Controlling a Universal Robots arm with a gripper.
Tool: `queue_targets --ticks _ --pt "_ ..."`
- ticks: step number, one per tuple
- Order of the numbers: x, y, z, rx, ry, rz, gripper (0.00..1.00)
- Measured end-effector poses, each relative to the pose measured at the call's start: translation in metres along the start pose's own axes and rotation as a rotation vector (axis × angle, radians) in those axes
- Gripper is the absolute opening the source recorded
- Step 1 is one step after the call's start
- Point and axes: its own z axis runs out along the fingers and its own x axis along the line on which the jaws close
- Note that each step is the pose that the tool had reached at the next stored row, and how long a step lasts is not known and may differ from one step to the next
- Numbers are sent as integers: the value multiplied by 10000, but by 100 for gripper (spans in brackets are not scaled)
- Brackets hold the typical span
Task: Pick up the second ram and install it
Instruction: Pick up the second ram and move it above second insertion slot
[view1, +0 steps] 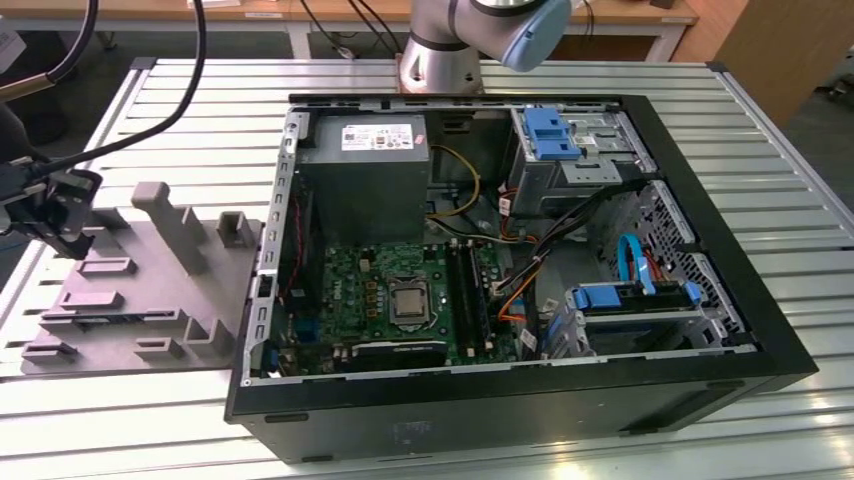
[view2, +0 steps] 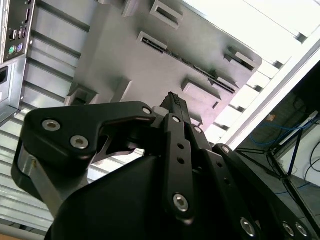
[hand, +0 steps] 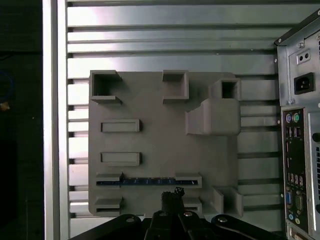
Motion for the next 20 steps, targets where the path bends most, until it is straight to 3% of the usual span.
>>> queue_targets --ticks 20 --pt "0 -1 14 -88 160 -3601 11"
